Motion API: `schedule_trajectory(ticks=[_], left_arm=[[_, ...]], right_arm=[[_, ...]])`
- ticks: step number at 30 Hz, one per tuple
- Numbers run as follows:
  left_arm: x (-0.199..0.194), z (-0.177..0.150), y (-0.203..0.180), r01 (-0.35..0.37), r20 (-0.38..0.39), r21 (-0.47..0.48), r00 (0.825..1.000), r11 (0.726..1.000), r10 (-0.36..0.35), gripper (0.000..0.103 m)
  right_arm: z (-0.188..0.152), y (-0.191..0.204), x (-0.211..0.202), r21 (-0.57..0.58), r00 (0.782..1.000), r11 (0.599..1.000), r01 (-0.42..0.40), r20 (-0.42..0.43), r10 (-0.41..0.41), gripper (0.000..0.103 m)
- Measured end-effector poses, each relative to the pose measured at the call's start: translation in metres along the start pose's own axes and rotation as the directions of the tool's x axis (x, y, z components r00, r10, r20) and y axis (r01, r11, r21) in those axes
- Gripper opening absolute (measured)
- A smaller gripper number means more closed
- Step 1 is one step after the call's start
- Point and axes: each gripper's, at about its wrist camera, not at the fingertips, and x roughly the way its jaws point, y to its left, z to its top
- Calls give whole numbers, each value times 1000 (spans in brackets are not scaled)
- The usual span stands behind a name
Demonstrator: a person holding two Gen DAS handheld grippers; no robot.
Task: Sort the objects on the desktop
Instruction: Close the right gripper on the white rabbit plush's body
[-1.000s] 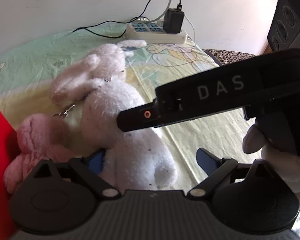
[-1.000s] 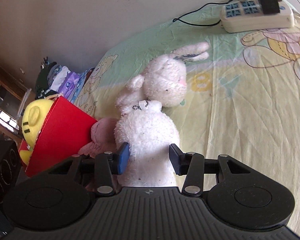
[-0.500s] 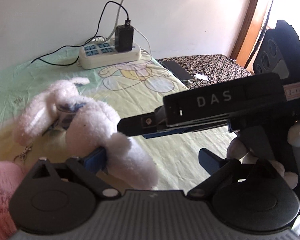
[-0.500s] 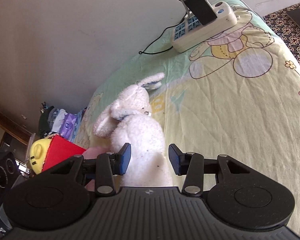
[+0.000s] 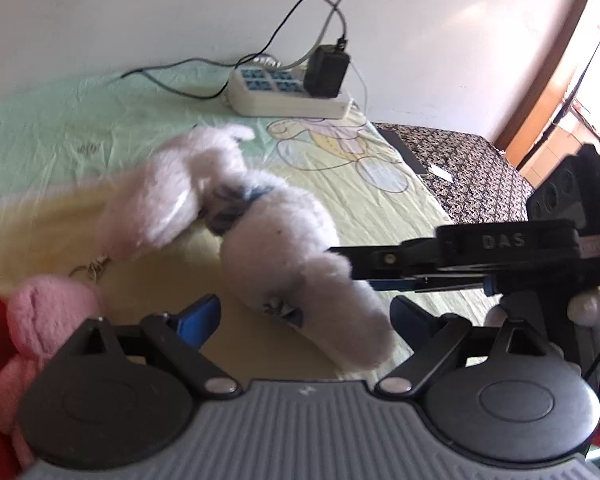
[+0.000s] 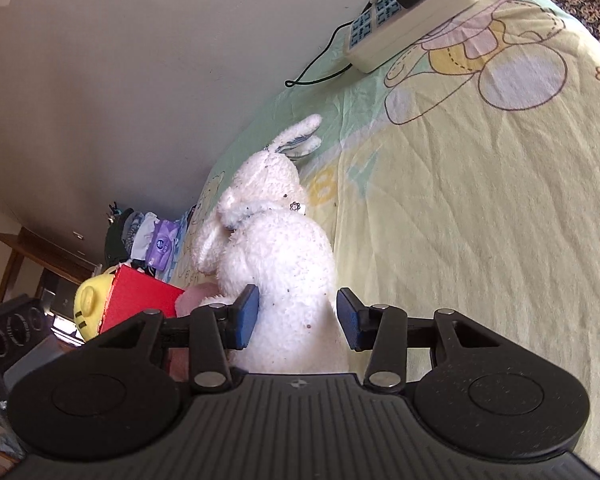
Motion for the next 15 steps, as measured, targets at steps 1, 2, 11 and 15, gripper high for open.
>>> schedule_trajectory(ticks=[1, 2, 11, 15], left_arm=[[6, 1, 6, 33, -18, -40, 999, 999, -34, 89], [12, 2, 9, 57, -33, -75, 998, 996, -60, 85], [28, 0, -6, 39, -75, -47, 996, 998, -43, 65], [16, -1, -12, 43, -82, -11, 996, 999, -44, 58]], right_arm=[[0, -3, -1, 15, 1000, 1000, -8, 4, 8, 46], [0, -5, -1, 26, 1000, 1000, -16, 9, 16, 46], [-6, -14, 2, 136, 995, 986, -96, -11, 99, 42], [-8, -3, -6, 131, 996, 988, -80, -19, 83, 40]])
